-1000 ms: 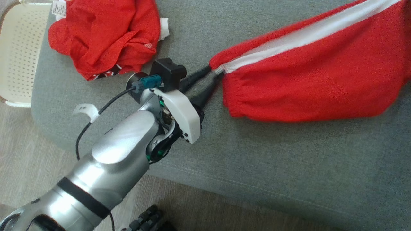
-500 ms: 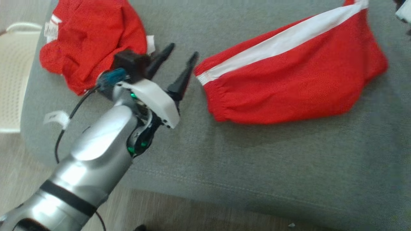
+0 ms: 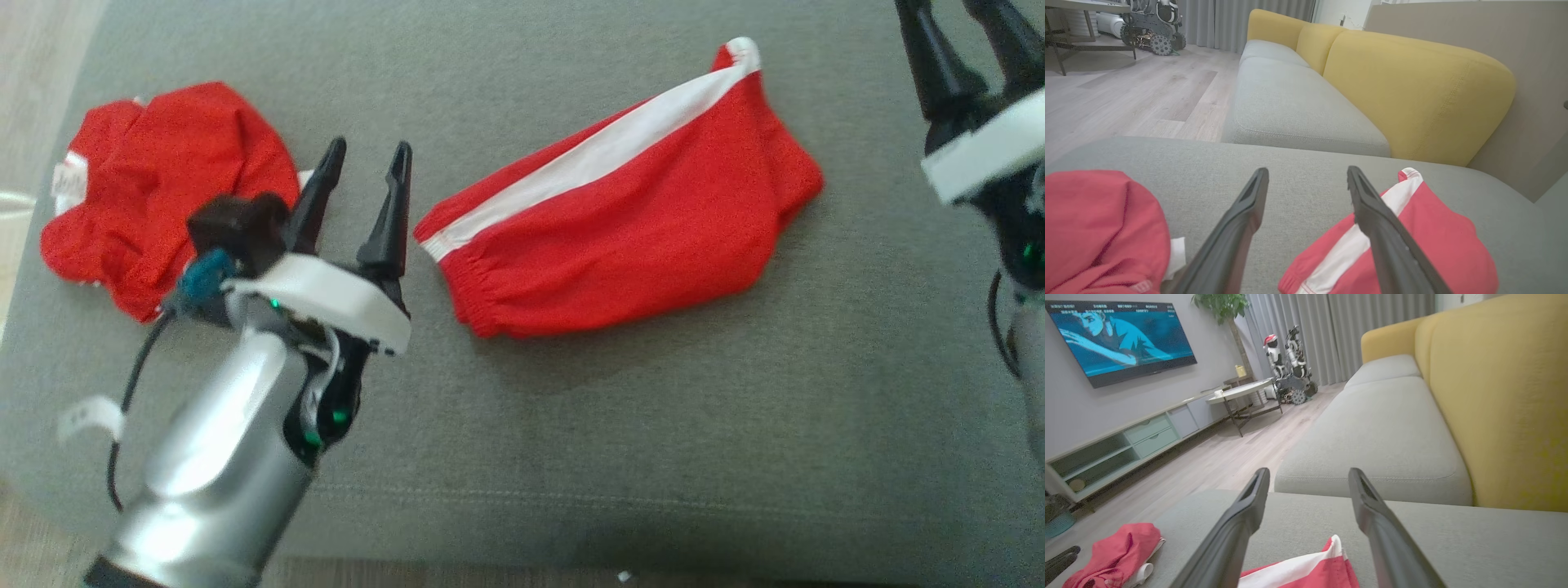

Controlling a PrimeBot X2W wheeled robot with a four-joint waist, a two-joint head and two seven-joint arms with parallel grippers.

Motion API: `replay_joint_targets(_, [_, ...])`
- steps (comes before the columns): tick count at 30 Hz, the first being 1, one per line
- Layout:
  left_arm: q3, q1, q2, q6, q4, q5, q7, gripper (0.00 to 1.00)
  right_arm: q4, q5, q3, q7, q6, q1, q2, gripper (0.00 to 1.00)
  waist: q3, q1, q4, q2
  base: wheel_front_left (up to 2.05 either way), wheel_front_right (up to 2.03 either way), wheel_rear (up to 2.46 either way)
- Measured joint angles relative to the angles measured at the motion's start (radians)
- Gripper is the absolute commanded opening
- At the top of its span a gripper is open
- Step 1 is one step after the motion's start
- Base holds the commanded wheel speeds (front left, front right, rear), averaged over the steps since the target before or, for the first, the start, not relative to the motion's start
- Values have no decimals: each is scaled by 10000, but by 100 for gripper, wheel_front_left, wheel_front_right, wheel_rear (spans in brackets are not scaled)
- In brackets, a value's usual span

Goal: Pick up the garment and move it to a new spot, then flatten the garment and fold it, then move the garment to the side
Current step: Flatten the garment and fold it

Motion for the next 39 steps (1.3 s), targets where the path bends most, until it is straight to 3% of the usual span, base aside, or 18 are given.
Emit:
replay_joint_targets(7, [1394, 1649, -604, -33, -589, 1304, 0, 100, -334, -1210, 90, -2077, 0, 1563, 36, 100, -510, 0, -515, 0, 0, 0, 0])
replay_joint_targets(12, [2268, 2696, -1074, -309, -901, 2533, 0, 100, -453, -2353, -341, -2991, 0, 2800, 671, 100, -834, 0, -782, 0, 0, 0, 0])
replay_joint_targets(18, [3018, 3881, -1680, -734, -1076, 3937, 0, 100, -441, -3193, -888, -3358, 0, 4286, 1764, 100, -1066, 0, -1018, 0, 0, 0, 0])
replay_joint_targets(28, [3776, 4176, -2105, -1317, -1097, 4729, 0, 100, -468, -3791, -1200, -3348, 0, 4648, 2011, 100, -1021, 0, -940, 0, 0, 0, 0])
replay_joint_targets(31, [3822, 4163, -2190, -1461, -1099, 4815, 0, 100, -466, -3400, -1419, -3131, 0, 4618, 2362, 100, -911, 0, -840, 0, 0, 0, 0])
replay_joint_targets(34, [3916, 4126, -2226, -1572, -1103, 4895, 0, 100, -142, -2104, -1870, -2602, 0, 4487, 2959, 100, -720, 0, -718, 0, 0, 0, 0])
replay_joint_targets(39, [3900, 3913, -2268, -1691, -1099, 4518, 0, 100, 694, -219, -2694, -1592, -2, 3935, 3321, 100, -359, 0, -338, 0, 0, 0, 0])
